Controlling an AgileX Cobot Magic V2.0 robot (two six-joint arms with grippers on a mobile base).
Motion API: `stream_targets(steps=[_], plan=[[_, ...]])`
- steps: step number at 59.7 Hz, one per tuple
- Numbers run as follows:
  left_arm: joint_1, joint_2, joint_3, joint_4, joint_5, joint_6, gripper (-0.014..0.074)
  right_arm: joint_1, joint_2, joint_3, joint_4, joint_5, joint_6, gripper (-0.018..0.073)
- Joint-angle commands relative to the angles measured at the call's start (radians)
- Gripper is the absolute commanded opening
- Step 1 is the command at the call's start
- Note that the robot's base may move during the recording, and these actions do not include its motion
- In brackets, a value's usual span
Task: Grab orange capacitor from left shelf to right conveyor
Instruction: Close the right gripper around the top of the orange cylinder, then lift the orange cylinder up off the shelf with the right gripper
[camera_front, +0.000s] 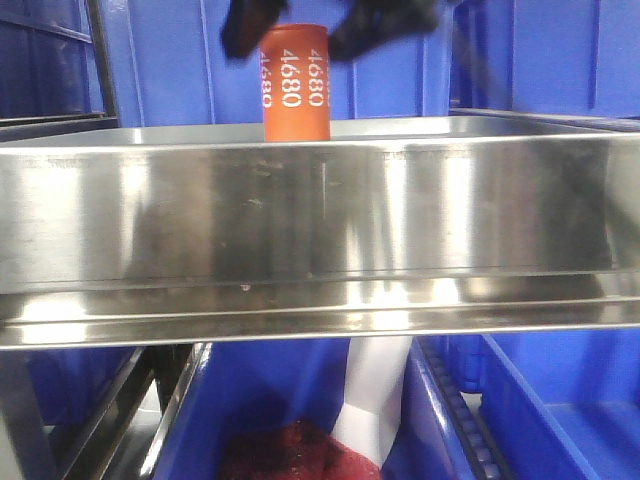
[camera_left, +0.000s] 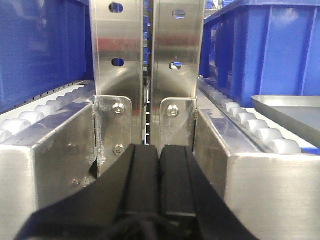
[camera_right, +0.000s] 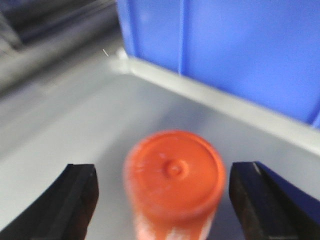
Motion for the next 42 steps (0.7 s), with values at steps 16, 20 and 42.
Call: stream_targets(steps=[16, 20, 42], plan=[[-0.002, -0.007, 0.022, -0.002, -0.089, -0.006, -0.0126, -0.008, 0.019, -0.04, 0.008, -0.124, -0.009, 0.0323], [-0.002, -0.007, 0.022, -0.002, -0.089, -0.006, -0.0126, -0.008, 0.019, -0.04, 0.008, -0.118, -0.009, 0.0116], [-0.002, -0.007, 0.022, -0.002, -0.089, -0.006, -0.0126, -0.021, -0.093, -0.04, 0.005, -0.043, -0.01, 0.0052]])
